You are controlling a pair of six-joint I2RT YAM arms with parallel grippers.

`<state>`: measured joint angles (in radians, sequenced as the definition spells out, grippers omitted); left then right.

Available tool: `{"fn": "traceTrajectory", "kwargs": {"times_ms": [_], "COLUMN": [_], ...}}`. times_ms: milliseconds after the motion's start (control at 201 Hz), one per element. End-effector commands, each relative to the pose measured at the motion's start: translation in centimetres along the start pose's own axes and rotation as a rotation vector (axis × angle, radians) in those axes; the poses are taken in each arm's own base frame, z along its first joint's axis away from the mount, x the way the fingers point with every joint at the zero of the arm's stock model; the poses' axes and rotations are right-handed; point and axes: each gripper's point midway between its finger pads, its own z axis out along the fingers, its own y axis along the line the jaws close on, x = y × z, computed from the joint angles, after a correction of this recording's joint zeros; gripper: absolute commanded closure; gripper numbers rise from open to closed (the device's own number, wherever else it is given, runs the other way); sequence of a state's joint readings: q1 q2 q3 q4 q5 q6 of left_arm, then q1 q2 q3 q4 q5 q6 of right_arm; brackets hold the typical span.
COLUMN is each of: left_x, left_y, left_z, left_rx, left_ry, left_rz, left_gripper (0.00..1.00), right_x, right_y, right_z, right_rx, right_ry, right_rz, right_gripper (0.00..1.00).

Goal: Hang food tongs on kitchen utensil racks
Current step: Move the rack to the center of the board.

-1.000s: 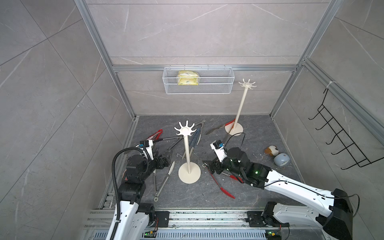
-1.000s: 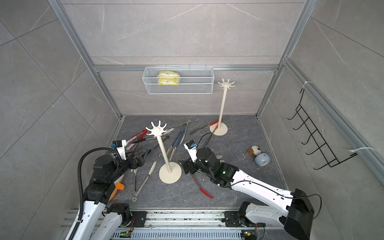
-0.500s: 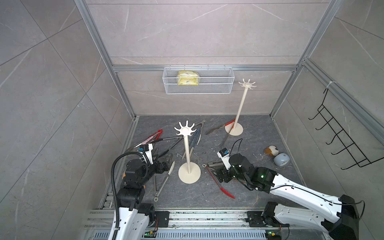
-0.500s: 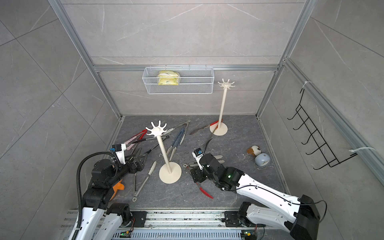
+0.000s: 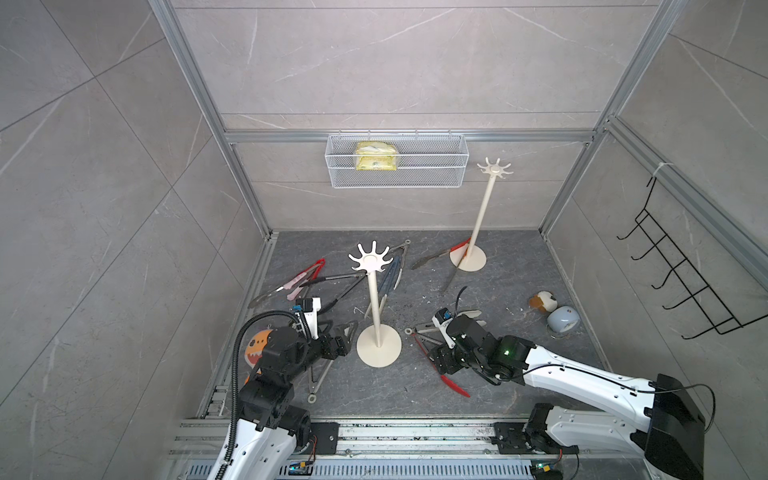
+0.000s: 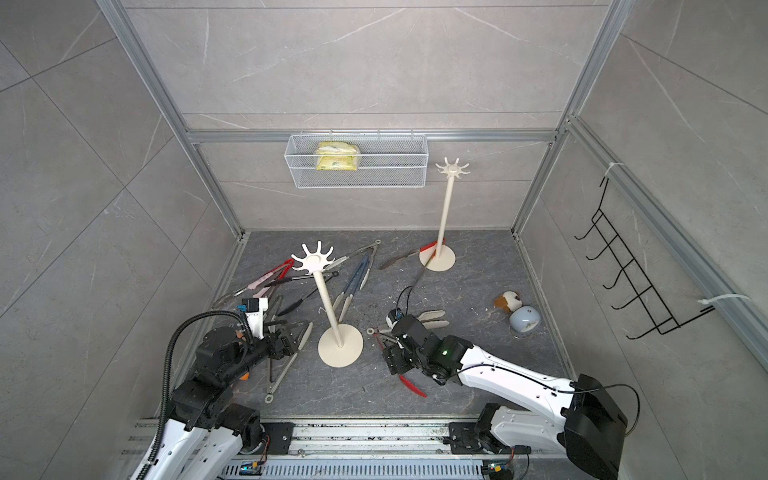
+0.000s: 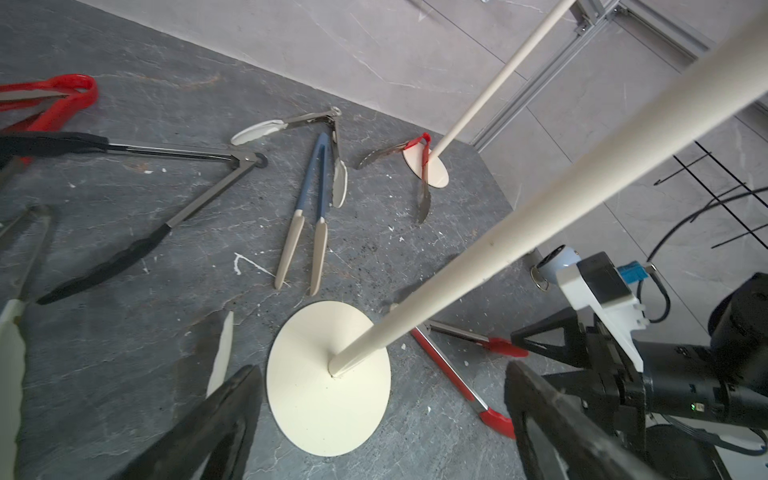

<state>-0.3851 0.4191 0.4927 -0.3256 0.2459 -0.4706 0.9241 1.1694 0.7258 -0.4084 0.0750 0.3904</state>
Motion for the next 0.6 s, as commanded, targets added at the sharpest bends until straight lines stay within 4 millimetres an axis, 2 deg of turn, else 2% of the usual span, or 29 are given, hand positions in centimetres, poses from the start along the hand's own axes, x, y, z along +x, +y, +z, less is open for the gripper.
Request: {"fn": "traceTrajectory", "kwargs": {"times_ms": [0, 95, 209, 388, 597], "left_x": [-1.3, -2.2, -3.0, -5.5, -6.7], "left_y": [-0.9, -2.3, -3.7, -3.8, -5.0], "left_z": [0.4, 1.0, 2.7, 4.4, 6.3], "left_rx": [-0.004, 0.018, 0.015, -0.047, -0.021], "left_ry": [-0.086, -0.147, -0.15, -0.225, -0.235], "left_rz": [0.053, 0.132, 0.223, 0.274, 0.29], "left_gripper": [0.1, 0.1, 0.1, 0.12, 0.21], "right_x": [0.0, -0.2, -0.3, -0.6, -1.1], "right_y": [0.0, 0.2, 0.2, 0.2, 0.1], "right_z": [0.5, 0.6, 0.7, 0.4, 0.0], "right_rx": [-0.005, -0.01, -0.009, -0.004, 0.004], "right_ry": [-0.003, -0.006, -0.007, -0.015, -0.031], "right_rz": [0.024, 0.024, 0.02, 0.012, -0.003], "right_gripper": [0.24, 0.24, 0.24, 0.25, 0.25]}}
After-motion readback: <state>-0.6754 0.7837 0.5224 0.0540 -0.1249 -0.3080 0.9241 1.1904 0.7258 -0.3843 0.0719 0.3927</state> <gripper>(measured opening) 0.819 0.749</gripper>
